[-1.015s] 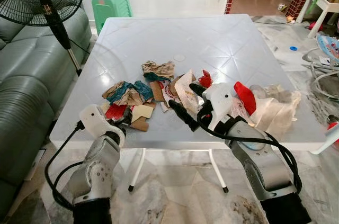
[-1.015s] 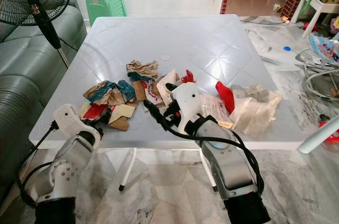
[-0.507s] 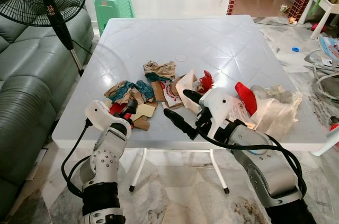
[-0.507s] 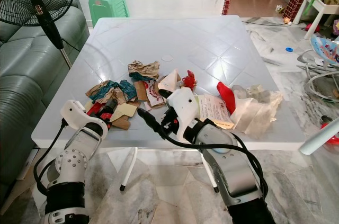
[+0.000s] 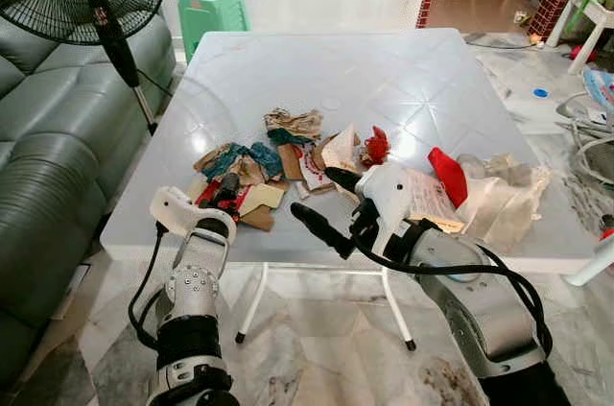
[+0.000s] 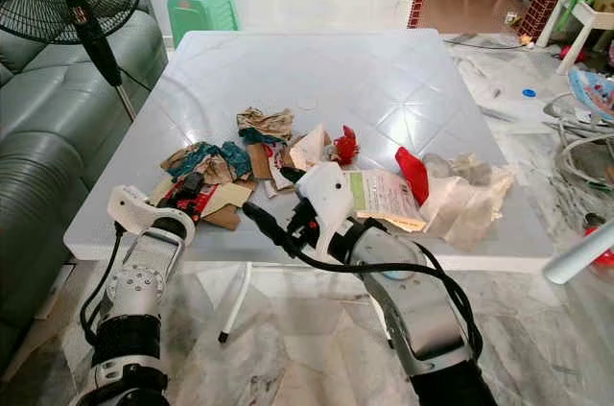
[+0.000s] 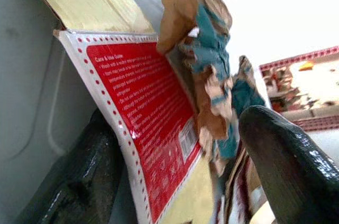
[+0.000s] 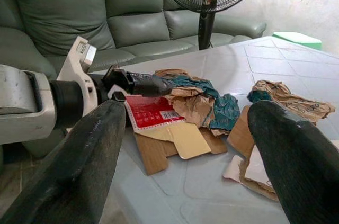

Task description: Picking trash to rubbish bin

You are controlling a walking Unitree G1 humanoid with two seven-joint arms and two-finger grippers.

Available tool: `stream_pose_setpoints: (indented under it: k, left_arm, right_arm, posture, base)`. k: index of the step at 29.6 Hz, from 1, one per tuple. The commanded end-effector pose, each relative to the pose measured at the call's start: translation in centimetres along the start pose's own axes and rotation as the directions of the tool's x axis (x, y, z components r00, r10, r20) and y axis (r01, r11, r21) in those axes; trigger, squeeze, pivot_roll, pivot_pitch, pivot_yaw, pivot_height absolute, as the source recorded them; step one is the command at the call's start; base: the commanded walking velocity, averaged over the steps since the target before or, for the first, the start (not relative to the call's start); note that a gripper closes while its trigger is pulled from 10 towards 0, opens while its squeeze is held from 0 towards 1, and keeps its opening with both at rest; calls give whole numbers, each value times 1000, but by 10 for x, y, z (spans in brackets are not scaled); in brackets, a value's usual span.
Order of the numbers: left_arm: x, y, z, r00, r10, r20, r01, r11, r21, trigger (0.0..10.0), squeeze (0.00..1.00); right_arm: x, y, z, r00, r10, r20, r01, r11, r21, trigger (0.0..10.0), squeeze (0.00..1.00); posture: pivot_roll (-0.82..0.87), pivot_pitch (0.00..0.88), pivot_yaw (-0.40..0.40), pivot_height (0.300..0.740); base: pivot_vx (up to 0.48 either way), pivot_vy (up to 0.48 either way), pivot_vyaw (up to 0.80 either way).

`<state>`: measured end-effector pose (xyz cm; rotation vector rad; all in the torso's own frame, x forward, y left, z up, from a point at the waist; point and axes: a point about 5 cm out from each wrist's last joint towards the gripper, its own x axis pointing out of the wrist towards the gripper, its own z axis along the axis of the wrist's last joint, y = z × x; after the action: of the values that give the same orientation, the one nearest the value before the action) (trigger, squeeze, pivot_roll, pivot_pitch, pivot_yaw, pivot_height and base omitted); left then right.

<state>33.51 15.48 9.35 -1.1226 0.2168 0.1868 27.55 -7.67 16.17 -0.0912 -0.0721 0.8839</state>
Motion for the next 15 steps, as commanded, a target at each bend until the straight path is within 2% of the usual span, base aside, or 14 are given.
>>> stream_pose_setpoints:
  k: [1, 2, 10, 15]
  left_arm:
    - [2, 6, -1, 1000, 30, 0, -30, 999, -25, 3647, 0]
    - [3, 6, -1, 1000, 30, 5, -30, 999, -32, 0, 0]
    - [4, 4, 1, 1000, 4, 17, -3, 1000, -29, 0, 0]
    - [2, 0, 3, 998, -8, 55, 8, 1000, -16, 0, 0]
  right_arm:
    - [0, 2, 7, 1000, 7, 24, -7, 1000, -8, 10000, 0]
    - [1, 2, 7, 1000, 7, 25, -7, 1000, -7, 10000, 0]
    - [2, 5, 6, 1000, 9, 27, -9, 1000, -1, 10000, 0]
    - [2, 5, 6, 1000, 14, 27, -14, 1000, 4, 10000, 0]
  posture:
    - [-40, 42, -15, 740]
    - [-39, 43, -14, 740]
    - [-37, 42, -14, 740]
    - [-35, 42, -12, 740]
  base:
    - [0, 0, 0]
    - [0, 0, 0]
    - [0, 0, 0]
    - [0, 0, 0]
